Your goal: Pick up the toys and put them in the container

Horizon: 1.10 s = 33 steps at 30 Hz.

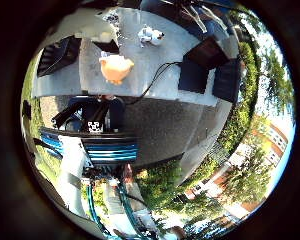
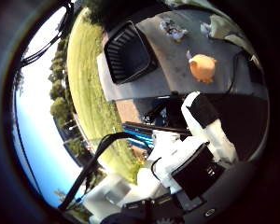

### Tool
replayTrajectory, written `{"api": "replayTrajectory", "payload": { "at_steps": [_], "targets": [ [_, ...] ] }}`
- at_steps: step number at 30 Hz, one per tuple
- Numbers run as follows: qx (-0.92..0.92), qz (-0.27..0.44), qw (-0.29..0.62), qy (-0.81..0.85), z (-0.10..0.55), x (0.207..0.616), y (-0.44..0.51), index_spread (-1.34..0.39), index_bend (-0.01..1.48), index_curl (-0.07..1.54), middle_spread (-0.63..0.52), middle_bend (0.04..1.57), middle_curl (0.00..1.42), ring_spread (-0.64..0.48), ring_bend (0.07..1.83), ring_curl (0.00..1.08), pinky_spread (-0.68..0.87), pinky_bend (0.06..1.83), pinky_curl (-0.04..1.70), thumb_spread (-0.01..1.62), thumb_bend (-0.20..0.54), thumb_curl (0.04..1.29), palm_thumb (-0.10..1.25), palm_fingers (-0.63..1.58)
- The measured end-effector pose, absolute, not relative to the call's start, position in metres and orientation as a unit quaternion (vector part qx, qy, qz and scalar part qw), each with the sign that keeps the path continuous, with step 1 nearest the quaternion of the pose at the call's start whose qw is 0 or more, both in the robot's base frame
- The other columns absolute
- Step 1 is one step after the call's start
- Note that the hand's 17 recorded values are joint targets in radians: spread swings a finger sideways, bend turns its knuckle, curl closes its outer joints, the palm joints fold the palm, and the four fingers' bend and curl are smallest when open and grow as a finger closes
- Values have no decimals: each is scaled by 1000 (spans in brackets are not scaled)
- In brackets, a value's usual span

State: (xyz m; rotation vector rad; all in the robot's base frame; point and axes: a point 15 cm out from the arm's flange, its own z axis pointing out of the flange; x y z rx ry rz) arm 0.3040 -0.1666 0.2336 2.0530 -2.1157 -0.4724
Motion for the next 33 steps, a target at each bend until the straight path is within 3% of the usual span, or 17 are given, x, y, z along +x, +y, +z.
{"api": "replayTrajectory", "payload": {
  "at_steps": [3,8,11,16,22,33],
  "targets": [
    [689,-152,79,-704,218,314,-172,-199,188,264,-17,683,429,218,961,317,402,746,382,1280,-18,424,774,104],
    [703,-158,111,-685,164,331,-183,-209,234,300,21,435,362,231,697,261,394,709,356,1232,-38,413,712,-86],
    [709,-160,117,-677,124,345,-186,-218,193,297,53,340,339,241,589,237,395,644,324,1192,-37,402,677,-64],
    [719,-130,102,-675,70,377,-193,-157,173,291,72,284,336,251,523,234,411,609,296,1141,-38,385,637,42],
    [719,-155,131,-665,15,383,-173,-100,137,275,85,245,348,268,492,252,448,648,293,1094,-31,369,636,79],
    [689,-156,210,-676,-61,385,-217,-15,154,251,101,226,372,277,454,277,473,645,268,1069,-31,346,626,97]
  ]
}}
